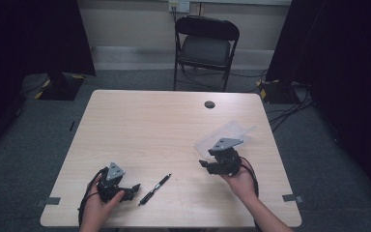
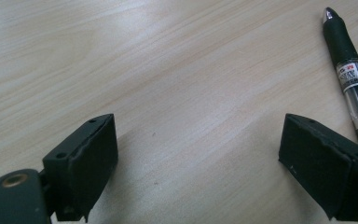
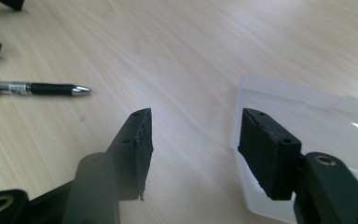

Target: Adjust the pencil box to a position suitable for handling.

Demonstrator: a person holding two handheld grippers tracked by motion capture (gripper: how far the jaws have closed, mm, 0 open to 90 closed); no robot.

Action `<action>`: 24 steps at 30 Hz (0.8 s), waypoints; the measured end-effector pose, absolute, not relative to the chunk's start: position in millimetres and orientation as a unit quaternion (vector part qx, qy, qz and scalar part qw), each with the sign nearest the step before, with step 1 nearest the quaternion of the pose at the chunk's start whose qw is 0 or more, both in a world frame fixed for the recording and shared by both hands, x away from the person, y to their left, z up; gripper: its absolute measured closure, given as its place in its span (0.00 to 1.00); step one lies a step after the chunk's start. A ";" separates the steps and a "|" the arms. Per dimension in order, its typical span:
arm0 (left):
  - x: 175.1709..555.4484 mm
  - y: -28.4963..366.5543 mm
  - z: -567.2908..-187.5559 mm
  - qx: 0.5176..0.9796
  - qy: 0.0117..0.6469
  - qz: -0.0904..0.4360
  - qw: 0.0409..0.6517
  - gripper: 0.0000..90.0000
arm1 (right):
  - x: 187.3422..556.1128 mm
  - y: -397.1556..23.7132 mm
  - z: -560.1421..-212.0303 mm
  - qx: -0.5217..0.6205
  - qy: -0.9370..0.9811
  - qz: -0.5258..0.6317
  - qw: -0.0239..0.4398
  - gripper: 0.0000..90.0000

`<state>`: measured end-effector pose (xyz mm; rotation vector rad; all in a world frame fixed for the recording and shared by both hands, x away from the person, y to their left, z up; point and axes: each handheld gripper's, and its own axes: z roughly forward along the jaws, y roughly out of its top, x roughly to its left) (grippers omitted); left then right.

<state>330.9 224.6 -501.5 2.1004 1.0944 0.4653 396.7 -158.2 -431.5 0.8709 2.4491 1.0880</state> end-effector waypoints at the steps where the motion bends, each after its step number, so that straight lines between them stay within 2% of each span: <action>1: 330.9 224.7 -501.5 0.813 0.424 0.180 0.356 0.13 | 396.9 -160.8 -427.9 0.307 0.856 0.384 0.162 0.47; 9: 330.9 224.6 -501.5 0.813 0.424 0.180 0.356 0.13 | 398.0 -198.8 -408.6 0.332 0.841 0.382 0.191 0.40; 13: 330.9 224.6 -501.5 0.813 0.424 0.180 0.356 0.13 | 399.7 -215.9 -407.9 0.338 0.838 0.383 0.194 0.36; 24: 330.9 224.6 -501.5 0.813 0.424 0.180 0.356 0.13 | 397.6 -235.2 -411.8 0.354 0.834 0.376 0.196 0.33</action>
